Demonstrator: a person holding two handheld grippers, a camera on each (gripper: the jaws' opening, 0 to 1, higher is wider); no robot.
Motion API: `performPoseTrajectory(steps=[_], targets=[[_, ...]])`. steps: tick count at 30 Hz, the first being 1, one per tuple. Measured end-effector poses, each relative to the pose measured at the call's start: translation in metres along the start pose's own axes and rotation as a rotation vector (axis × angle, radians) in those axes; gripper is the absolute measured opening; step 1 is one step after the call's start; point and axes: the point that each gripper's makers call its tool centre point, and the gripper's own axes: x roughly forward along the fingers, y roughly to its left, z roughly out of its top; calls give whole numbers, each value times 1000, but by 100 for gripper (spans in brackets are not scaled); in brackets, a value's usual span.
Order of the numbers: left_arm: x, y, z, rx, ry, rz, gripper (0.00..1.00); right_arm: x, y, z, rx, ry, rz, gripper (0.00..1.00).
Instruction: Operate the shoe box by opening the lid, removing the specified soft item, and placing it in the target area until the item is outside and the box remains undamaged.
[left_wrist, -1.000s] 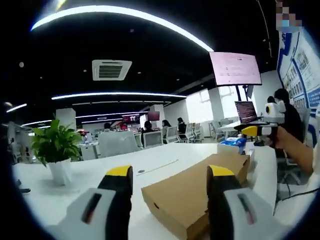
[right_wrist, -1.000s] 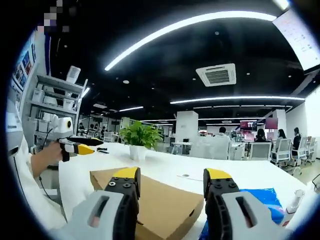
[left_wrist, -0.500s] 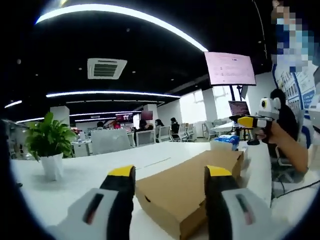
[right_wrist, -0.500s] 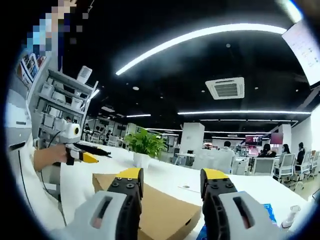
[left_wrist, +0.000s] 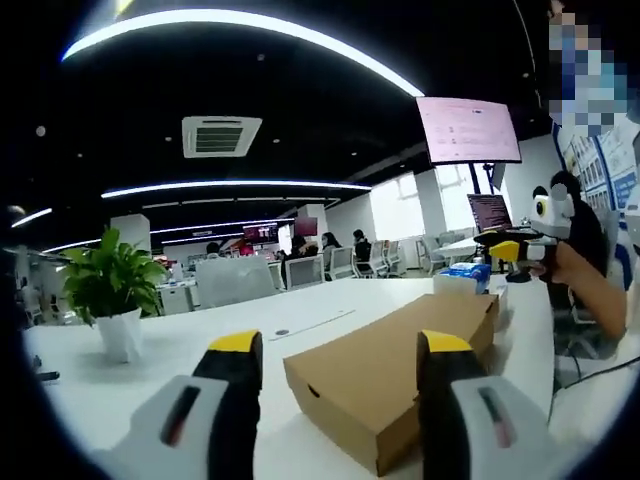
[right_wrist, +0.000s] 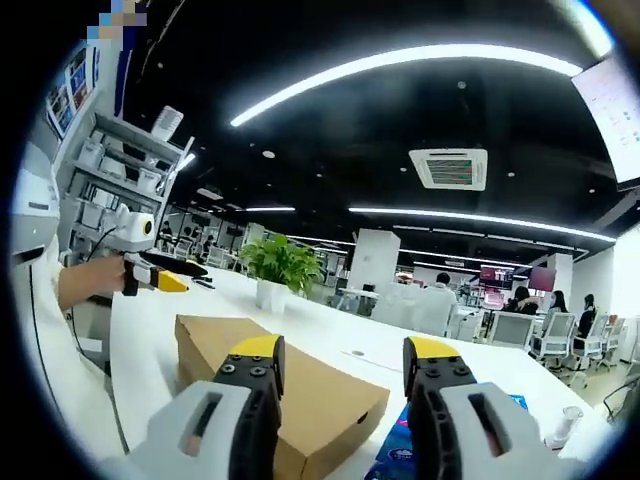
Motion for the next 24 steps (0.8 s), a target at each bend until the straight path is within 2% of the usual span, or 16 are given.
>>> performPoseTrajectory(steps=[3,7,16,24], targets=[[-1,2,0,36,7,13,64,1,-1,-2,10,10,6,48],[-1,1,2,18,5,7,64,1,-2,-4,14,10,4,48],[1,-3,-4,60,30,10,64,2,0,-9,4,27,9,47],[1,-3,-5,65,34,4,63,3,2,-14,-15,47,6,46]])
